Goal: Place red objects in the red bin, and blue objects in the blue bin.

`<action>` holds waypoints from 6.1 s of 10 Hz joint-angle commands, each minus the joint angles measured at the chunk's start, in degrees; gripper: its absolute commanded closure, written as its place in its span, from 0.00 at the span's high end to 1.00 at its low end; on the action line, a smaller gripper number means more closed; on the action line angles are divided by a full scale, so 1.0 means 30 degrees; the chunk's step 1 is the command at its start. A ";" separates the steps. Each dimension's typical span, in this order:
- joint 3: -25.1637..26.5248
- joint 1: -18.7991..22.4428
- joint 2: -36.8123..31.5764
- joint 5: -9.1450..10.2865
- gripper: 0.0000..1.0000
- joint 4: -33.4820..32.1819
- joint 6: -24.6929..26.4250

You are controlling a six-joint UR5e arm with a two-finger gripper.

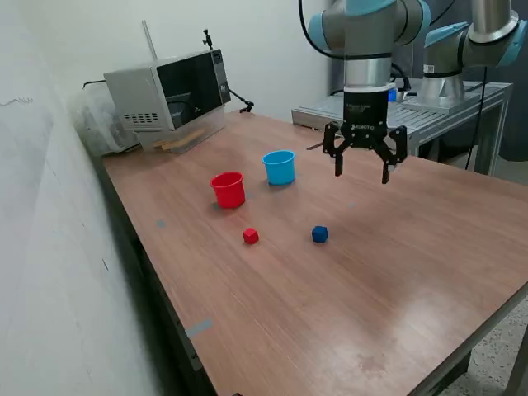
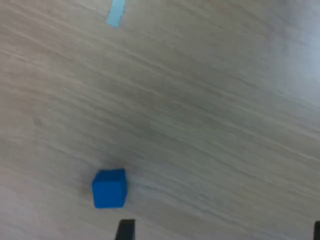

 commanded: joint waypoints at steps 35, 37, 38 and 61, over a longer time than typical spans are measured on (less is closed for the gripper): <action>0.3848 -0.8340 -0.4644 -0.1149 0.00 0.0032 -0.2712; 0.4934 -0.9459 -0.4820 -0.1179 0.00 -0.0026 -0.3235; 0.5228 -0.9665 -0.4820 -0.1179 0.00 -0.0056 -0.3355; 0.6955 -0.9229 -0.7007 -0.1120 1.00 -0.0203 -0.3561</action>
